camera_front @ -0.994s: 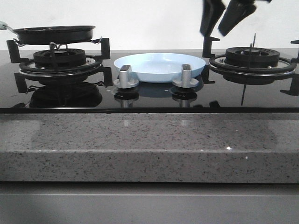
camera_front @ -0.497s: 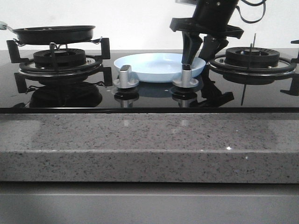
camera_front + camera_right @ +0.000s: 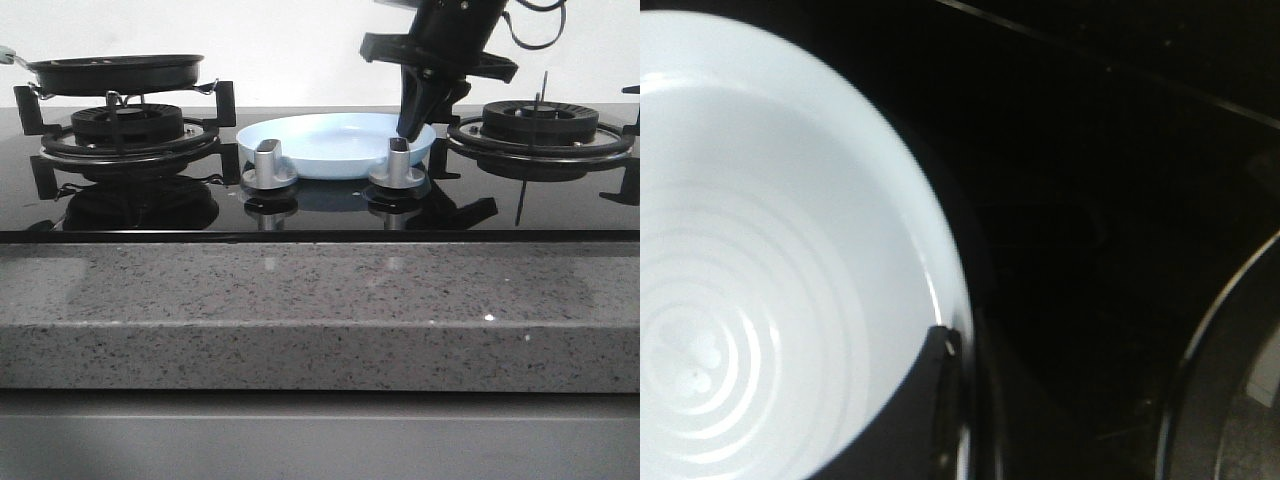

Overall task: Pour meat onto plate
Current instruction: 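Lower the right gripper to the light blue plate's rim and grasp it, then lift the plate with the right gripper and hold it beside the pan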

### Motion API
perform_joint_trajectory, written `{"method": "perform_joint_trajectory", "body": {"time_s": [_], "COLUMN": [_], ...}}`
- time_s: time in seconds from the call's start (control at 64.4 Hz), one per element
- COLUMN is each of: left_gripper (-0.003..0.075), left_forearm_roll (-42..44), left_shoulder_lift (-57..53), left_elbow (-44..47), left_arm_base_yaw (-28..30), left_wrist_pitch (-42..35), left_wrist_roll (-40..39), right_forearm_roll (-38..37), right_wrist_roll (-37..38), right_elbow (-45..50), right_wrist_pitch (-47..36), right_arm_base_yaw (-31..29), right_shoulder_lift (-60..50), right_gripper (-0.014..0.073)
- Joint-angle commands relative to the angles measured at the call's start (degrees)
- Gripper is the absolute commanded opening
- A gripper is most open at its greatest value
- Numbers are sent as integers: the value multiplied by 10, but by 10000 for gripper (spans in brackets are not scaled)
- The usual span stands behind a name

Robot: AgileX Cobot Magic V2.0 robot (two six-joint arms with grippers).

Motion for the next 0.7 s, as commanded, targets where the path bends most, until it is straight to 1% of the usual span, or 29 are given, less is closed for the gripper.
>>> {"method": "perform_joint_trajectory", "body": {"time_s": [0.0,0.155,0.326,0.435,0.575,0.621,0.683], "left_gripper": [365,365,365,365,365,365,365], "left_forearm_roll": [-5,-5,-5,-5,-5,-5,-5], "left_shoulder_lift": [0,0,0,0,0,0,0], "left_elbow": [-22,-22,-22,-22,-22,-22,-22], "left_arm_base_yaw": [0,0,0,0,0,0,0], "left_wrist_pitch": [-48,-48,-48,-48,-48,-48,-48], "left_wrist_roll": [-6,-6,-6,-6,-6,-6,-6], "right_forearm_roll": [-5,-4,-2,19,49,50,51], "right_wrist_roll": [-1,22,30,30,30,26,5], "right_elbow": [-43,-102,-103,-101,-59,-29,24], "right_wrist_pitch": [23,77,82,83,83,82,75], "right_arm_base_yaw": [-7,-22,-25,-25,-24,-21,-16], "right_shoulder_lift": [-36,-42,-75,-97,-134,-152,-180], "right_gripper": [-60,-60,-60,-60,-60,-60,-60]}}
